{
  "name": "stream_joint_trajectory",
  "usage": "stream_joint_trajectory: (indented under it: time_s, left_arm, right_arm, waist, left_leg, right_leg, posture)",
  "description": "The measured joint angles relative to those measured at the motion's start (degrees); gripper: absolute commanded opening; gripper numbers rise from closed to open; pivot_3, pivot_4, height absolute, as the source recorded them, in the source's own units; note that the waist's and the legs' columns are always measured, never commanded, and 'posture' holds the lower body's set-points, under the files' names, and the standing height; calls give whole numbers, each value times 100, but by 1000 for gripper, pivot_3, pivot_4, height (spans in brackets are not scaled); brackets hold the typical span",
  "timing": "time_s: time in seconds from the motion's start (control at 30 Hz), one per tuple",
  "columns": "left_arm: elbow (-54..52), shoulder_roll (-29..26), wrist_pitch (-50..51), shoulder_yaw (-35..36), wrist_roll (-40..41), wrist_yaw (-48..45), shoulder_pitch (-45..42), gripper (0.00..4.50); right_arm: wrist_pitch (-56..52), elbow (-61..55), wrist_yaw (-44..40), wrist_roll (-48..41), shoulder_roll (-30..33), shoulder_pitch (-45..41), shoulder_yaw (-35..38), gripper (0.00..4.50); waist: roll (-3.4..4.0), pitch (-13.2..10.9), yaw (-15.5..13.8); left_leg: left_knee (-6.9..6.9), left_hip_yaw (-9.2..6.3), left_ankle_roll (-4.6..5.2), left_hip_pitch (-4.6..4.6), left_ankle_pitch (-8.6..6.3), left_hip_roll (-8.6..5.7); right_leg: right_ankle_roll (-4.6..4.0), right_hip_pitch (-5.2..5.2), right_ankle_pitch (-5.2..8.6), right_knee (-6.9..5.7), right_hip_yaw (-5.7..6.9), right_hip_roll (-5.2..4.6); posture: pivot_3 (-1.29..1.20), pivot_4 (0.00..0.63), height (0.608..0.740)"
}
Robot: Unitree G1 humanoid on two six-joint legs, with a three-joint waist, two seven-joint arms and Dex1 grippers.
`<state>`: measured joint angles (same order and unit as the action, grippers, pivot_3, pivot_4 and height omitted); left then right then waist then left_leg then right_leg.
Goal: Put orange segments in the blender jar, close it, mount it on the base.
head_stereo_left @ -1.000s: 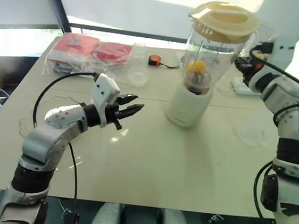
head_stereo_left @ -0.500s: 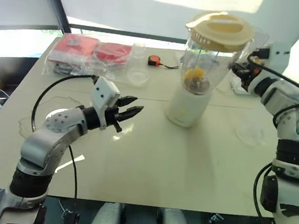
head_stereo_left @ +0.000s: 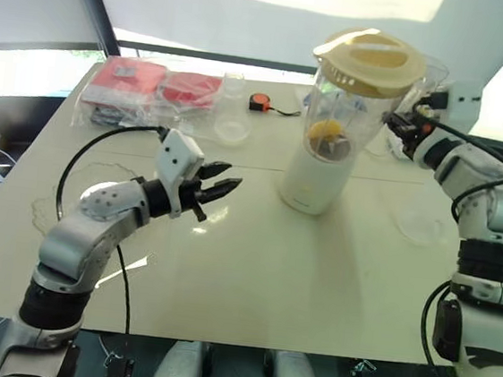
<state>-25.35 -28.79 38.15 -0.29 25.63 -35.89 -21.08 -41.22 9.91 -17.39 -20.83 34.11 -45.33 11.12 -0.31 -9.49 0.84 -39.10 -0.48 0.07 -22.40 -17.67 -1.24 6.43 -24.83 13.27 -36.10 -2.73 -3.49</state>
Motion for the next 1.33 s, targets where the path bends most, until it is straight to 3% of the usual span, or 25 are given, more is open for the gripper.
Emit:
stream_joint_trajectory:
  time_s: [0.47,0.7,1.03,1.2,1.33]
  left_arm:
    - [75,79,-31,-78,-40,46,-19,1707]
    - [284,88,-98,-64,-36,51,-106,1762]
    - [289,61,-128,-55,-11,43,86,1762]
    - [294,-45,-132,-32,17,-74,271,1762]
    - [302,-250,-96,0,82,-197,603,1762]
  right_arm:
    - [-459,-748,611,118,-267,224,90,783]
    - [-481,-724,647,399,-266,441,-113,4236]
    - [-1296,-2544,749,422,-83,1554,176,4236]
    - [-1613,-3825,649,137,-347,2892,554,4236]
    - [-1215,-4858,-11,-365,-556,4350,878,4236]
  waist:
    - [1,1,12]
    - [1,0,9]
    - [0,1,-17]
    - [-1,1,-12]
    - [0,1,0]
  left_leg:
    - [-1,0,-2,3,1,0]
    - [-1,0,-2,2,1,-1]
    - [-1,-6,-1,0,1,0]
    - [-1,-10,-1,2,0,0]
    - [1,-13,1,8,-1,4]
  right_leg:
    - [0,1,0,-4,0,0]
    - [0,2,0,-2,1,0]
    - [-1,4,0,1,4,-3]
    - [-1,8,1,2,7,0]
    - [0,13,2,2,9,6]
  posture:
    - [0,150,740]
    - [0,150,740]
    - [0,150,740]
    - [0,150,740]
    - [0,150,740]
